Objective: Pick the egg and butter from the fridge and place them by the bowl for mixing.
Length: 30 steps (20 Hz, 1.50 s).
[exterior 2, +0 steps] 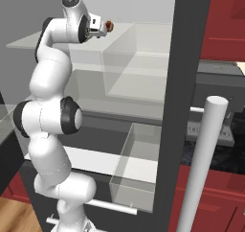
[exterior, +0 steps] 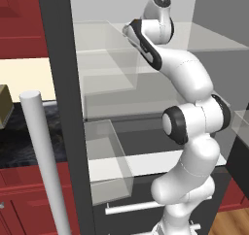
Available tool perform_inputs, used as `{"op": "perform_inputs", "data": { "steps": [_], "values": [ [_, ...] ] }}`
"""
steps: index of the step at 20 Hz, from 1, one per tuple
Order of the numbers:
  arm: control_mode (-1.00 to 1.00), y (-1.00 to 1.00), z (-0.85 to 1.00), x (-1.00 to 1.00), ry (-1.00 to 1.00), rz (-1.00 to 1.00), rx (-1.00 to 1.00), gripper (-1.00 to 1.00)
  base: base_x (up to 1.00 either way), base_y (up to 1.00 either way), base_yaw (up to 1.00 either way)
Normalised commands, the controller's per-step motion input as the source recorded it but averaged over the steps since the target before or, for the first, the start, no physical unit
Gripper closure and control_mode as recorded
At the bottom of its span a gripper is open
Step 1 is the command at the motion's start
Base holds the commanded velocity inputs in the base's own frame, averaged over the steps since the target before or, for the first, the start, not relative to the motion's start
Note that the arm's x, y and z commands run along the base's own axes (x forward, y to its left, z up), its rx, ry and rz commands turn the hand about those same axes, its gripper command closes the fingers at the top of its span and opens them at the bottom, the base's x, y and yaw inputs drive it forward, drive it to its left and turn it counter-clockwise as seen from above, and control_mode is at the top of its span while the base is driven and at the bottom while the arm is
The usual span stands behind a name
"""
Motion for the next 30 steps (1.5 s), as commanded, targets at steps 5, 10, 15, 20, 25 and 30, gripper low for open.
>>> {"op": "perform_inputs", "data": {
  "steps": [5, 10, 15, 20, 25, 30],
  "values": [
    [-1.0, 0.14, -0.49, 0.11, 0.01, 0.0, 0.01, 1.0, 0.0, 0.0, 0.0],
    [-1.0, 0.11, -0.45, -0.15, 0.08, 0.0, 0.03, 1.0, 0.0, 0.0, 0.0],
    [-1.0, 0.12, -0.39, -0.45, 0.04, -0.01, 0.07, 1.0, 0.0, 0.0, 0.0],
    [-1.0, 0.06, -0.42, -0.7, -0.01, -0.06, 0.07, 1.0, 0.0, 0.0, 0.0],
    [-1.0, 0.0, -0.13, -0.78, -0.01, -0.12, 0.08, 1.0, 0.0, 0.0, 0.0],
    [-1.0, 0.0, 0.02, -0.8, 0.01, -0.1, 0.08, 1.0, 0.0, 0.0, 0.0]
  ]
}}
